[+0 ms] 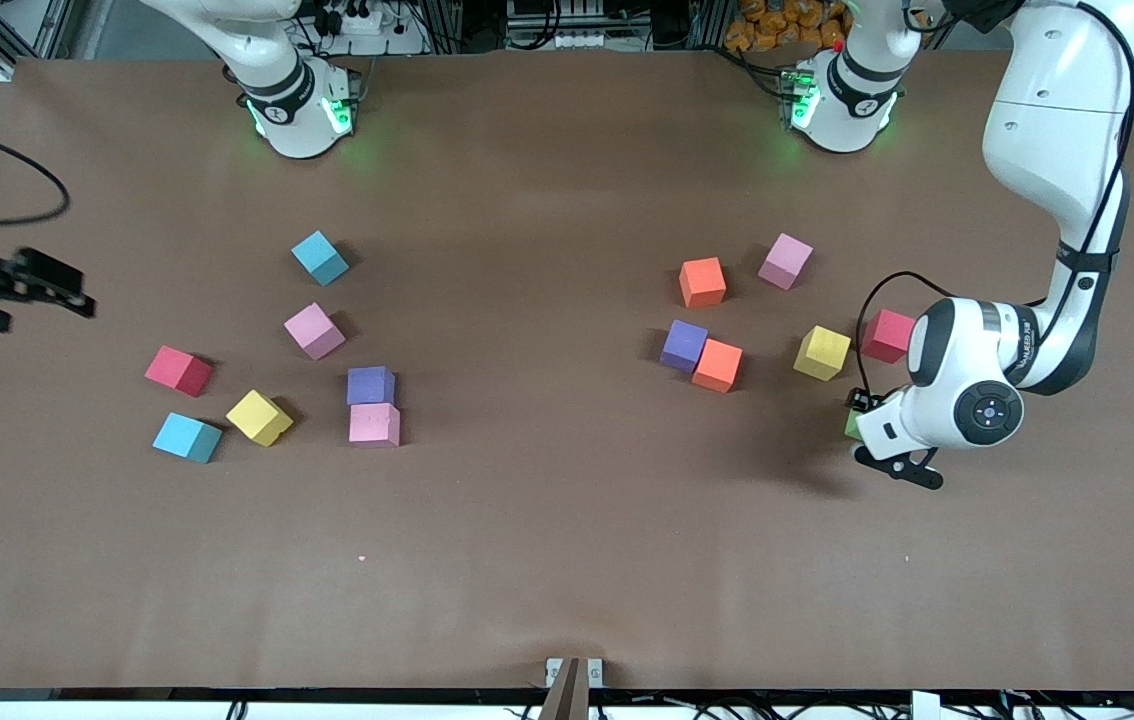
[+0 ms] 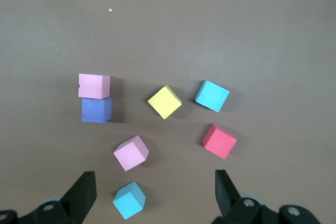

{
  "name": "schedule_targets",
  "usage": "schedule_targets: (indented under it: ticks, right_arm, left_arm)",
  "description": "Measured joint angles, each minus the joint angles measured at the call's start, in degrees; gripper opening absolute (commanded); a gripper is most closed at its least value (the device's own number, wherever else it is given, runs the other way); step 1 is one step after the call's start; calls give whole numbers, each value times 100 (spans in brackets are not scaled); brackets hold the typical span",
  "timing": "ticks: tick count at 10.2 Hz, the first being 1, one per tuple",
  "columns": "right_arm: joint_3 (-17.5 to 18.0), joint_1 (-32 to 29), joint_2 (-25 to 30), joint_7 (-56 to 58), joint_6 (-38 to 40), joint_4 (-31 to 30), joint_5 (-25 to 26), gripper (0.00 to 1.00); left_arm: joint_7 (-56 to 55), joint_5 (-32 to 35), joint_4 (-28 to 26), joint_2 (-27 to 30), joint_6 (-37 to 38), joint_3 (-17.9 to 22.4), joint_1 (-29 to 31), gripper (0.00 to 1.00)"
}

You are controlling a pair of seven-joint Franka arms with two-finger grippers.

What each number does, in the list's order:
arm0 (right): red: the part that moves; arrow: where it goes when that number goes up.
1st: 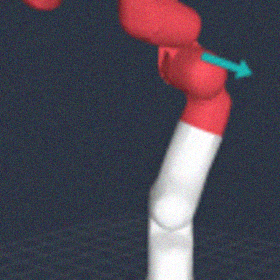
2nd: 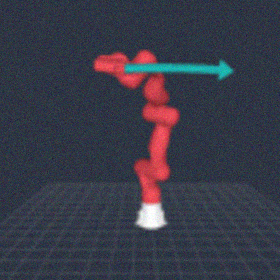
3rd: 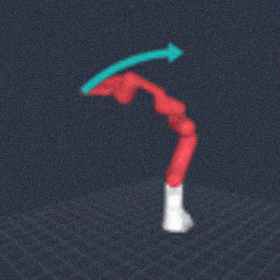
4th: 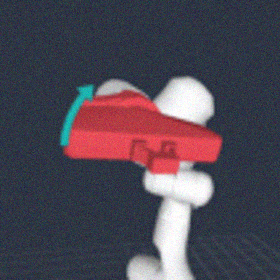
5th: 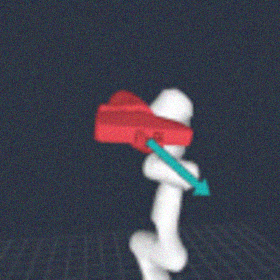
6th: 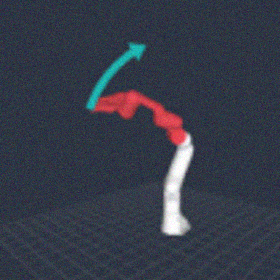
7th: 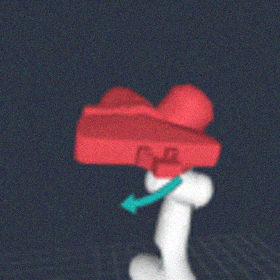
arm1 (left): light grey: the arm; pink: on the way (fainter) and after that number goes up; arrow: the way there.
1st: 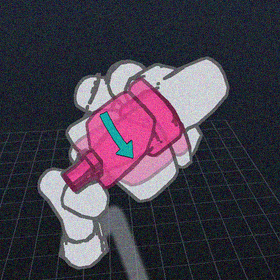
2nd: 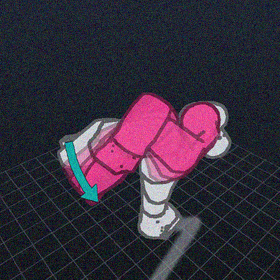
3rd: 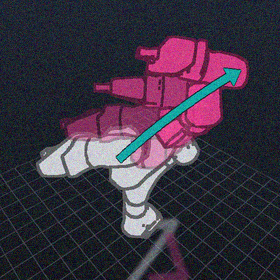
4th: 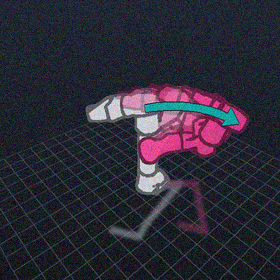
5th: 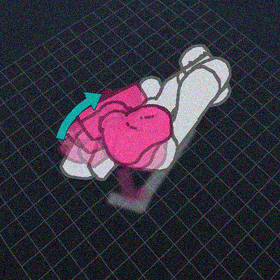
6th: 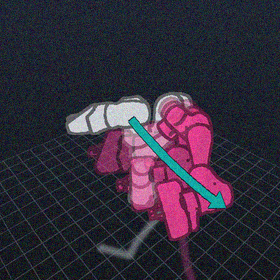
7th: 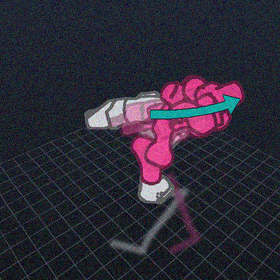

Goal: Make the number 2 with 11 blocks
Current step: 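Grasp the green block with the left gripper while the right gripper reaches yellow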

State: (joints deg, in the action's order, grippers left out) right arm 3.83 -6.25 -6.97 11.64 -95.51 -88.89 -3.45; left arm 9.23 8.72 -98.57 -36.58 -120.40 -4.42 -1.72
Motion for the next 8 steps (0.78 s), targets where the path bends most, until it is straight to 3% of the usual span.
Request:
schedule_targets:
  ticks: [2,4,8]
  right_arm:
    - [0,109,-151,-1,-289,-176,1,100]
    - [0,190,-309,2,-406,-178,34,100]
    - [2,337,-768,0,-922,-182,35,100]
  left_arm:
    - [-383,0,29,61,2,-31,7,27]
    - [-992,-1,68,310,230,-309,25,27]
    - [-2881,-55,68,828,1070,-1493,7,27]
